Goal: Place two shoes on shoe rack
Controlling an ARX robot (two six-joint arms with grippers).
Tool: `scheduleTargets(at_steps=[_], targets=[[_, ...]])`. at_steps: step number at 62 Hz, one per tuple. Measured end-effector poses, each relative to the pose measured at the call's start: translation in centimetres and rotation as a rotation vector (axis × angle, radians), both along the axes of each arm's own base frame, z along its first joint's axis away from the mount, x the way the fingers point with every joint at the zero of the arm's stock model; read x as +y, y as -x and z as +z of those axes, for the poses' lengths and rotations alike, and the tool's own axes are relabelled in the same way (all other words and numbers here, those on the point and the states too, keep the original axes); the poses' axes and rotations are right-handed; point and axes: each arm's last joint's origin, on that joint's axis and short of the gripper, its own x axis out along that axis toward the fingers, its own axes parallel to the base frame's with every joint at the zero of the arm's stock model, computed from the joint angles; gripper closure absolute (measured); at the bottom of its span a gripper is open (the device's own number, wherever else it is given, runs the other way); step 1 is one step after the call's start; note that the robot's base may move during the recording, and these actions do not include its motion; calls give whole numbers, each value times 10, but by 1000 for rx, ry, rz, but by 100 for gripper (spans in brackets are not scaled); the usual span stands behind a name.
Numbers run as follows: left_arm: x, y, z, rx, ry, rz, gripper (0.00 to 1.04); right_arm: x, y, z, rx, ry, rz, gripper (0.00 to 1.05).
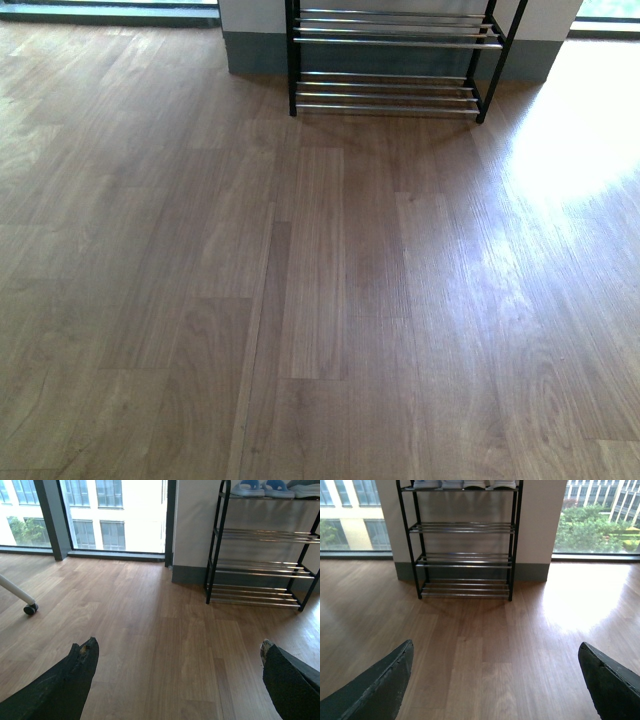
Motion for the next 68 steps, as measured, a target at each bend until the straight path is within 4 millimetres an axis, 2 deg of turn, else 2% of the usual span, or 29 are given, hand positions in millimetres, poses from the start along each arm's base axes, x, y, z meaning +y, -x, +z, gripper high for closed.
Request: scheduleTargets(at_steps=[68], targets=[[0,0,0,0,0,0,9,0,0,0,-1,0,3,9]])
